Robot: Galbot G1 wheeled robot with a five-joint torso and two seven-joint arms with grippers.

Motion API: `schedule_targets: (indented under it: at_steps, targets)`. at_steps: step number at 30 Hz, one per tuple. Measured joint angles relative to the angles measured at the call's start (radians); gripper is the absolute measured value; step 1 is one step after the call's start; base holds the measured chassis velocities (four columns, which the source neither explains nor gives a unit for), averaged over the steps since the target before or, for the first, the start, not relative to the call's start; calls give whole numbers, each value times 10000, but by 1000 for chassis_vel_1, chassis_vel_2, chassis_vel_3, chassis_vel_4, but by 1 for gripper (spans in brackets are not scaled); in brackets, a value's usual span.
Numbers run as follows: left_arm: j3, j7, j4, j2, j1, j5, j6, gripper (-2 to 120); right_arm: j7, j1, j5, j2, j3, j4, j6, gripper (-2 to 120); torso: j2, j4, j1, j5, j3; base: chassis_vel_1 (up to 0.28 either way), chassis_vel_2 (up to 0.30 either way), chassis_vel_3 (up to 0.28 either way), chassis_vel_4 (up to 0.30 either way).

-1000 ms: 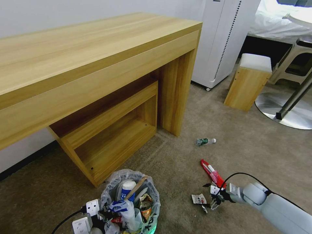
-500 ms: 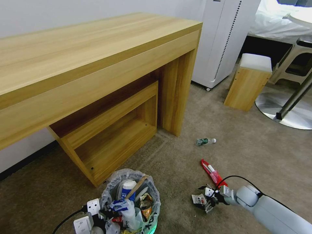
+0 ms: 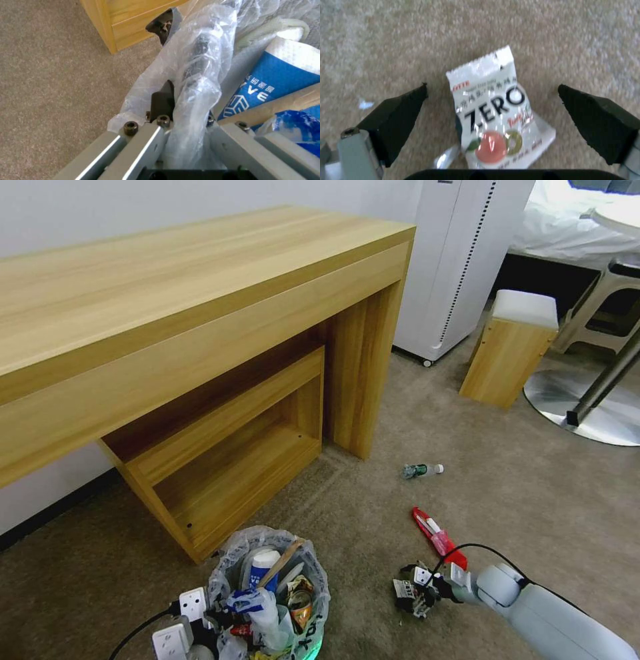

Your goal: Pick up the trash bin and place the garbage on the floor into it.

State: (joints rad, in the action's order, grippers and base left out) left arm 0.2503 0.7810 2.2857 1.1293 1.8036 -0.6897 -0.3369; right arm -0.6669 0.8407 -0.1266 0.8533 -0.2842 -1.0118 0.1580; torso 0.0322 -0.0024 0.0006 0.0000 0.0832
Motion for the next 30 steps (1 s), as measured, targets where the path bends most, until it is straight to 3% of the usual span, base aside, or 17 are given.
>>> schedule_targets:
  at_steps: [4,10,13,22,25,27,29,30]
  targets:
    - [-62,15,-33,27,-14,54,9,1,-21,99,-32,-64,101,-40,4,100,0,1,0,1,0,0,0,0,0]
    - [-132,30,-59,60,-1,125,54,1,14,193,-164,-148,181,-108,-30,84,0,0,0,1,0,0,0,0,0]
    - [-144,31,-54,61,13,139,58,1,35,220,-289,-139,185,-116,-19,67,1,-1,0,-2,-1,0,0,0,0]
    - [-166,25,-56,62,40,193,90,1,238,224,-507,-146,183,-191,-25,40,0,2,0,0,0,0,0,0,0]
    - [-168,5,-41,53,48,209,90,1,347,239,-714,-191,209,-299,-22,25,0,2,0,0,0,0,0,0,0]
    - [-167,3,-38,50,56,209,90,1,390,257,-787,-209,223,-340,-25,22,0,2,0,-1,0,0,0,0,0]
    - [-154,-4,-33,9,71,206,94,1,445,345,-905,-284,345,-492,-31,8,0,1,0,-1,0,0,0,0,0]
    - [-154,-4,-33,9,71,206,94,1,445,345,-905,-284,345,-492,-31,8,0,1,0,-1,0,0,0,0,0]
